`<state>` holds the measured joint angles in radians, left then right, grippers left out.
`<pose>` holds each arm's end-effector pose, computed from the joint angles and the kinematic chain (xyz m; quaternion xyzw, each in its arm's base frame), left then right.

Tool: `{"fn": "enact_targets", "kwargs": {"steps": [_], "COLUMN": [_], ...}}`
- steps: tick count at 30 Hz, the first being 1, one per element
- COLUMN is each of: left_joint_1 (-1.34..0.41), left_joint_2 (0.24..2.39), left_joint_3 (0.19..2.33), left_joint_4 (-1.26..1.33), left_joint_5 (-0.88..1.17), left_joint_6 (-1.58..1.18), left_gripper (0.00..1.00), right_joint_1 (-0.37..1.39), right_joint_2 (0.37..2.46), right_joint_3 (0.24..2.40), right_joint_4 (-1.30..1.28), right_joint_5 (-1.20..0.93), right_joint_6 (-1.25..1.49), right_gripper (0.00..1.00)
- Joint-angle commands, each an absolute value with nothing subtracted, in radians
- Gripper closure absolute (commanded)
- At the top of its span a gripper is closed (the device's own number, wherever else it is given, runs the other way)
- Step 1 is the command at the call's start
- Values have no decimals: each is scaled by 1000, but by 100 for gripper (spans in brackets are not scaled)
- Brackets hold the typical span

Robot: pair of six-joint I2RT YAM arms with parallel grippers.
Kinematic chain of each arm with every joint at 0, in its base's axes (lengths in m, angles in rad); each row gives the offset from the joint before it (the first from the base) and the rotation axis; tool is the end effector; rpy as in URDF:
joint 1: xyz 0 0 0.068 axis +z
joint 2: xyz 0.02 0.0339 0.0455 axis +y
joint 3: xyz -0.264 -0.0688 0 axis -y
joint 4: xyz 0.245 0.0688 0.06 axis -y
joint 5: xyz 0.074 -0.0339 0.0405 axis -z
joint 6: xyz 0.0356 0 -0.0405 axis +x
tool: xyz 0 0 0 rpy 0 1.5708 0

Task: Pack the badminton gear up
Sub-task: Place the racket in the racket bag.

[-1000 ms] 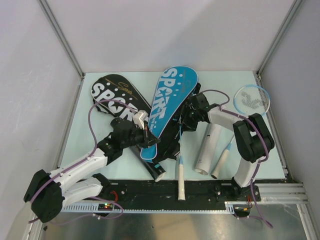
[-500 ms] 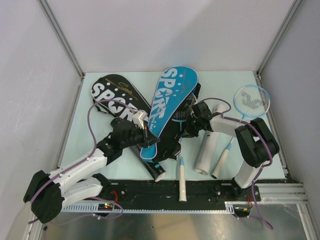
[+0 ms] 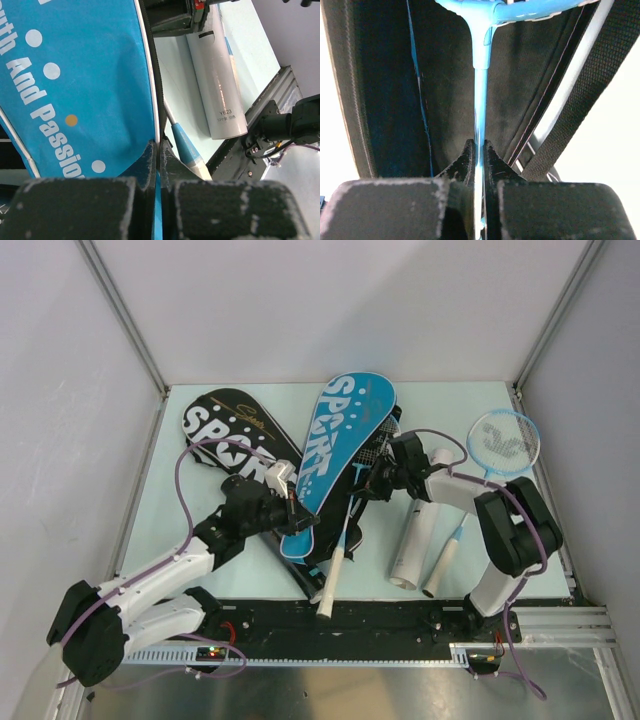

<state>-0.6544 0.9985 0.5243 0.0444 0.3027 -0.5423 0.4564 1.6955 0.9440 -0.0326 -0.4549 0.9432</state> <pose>0.1685 -0.1427 0.2319 0.1279 0.8261 -0.4056 0.3696 0.3054 0.1673 0.1772 0.1330 0.8941 0.3998 0.1515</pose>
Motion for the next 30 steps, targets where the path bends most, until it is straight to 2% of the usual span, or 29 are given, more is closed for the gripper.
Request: {"fn": "enact_targets", "kwargs": {"steps": [1, 17, 30], "left_joint_1": [-656, -670, -675], "left_joint_2": [988, 975, 934], "left_joint_3": [536, 522, 536], "left_joint_4": [122, 102, 67], "left_joint_5": [298, 363, 422], "left_joint_6": [-487, -439, -506], "left_gripper": [100, 100, 100], "right_joint_1": [418, 353, 327], "right_joint_2": [1744, 1969, 2049], "right_joint_3": [980, 1194, 1246], "right_joint_4": [142, 362, 456], "right_joint_5": [-566, -515, -255], "right_joint_6": [997, 1201, 1242], "right_gripper": [100, 100, 100]}}
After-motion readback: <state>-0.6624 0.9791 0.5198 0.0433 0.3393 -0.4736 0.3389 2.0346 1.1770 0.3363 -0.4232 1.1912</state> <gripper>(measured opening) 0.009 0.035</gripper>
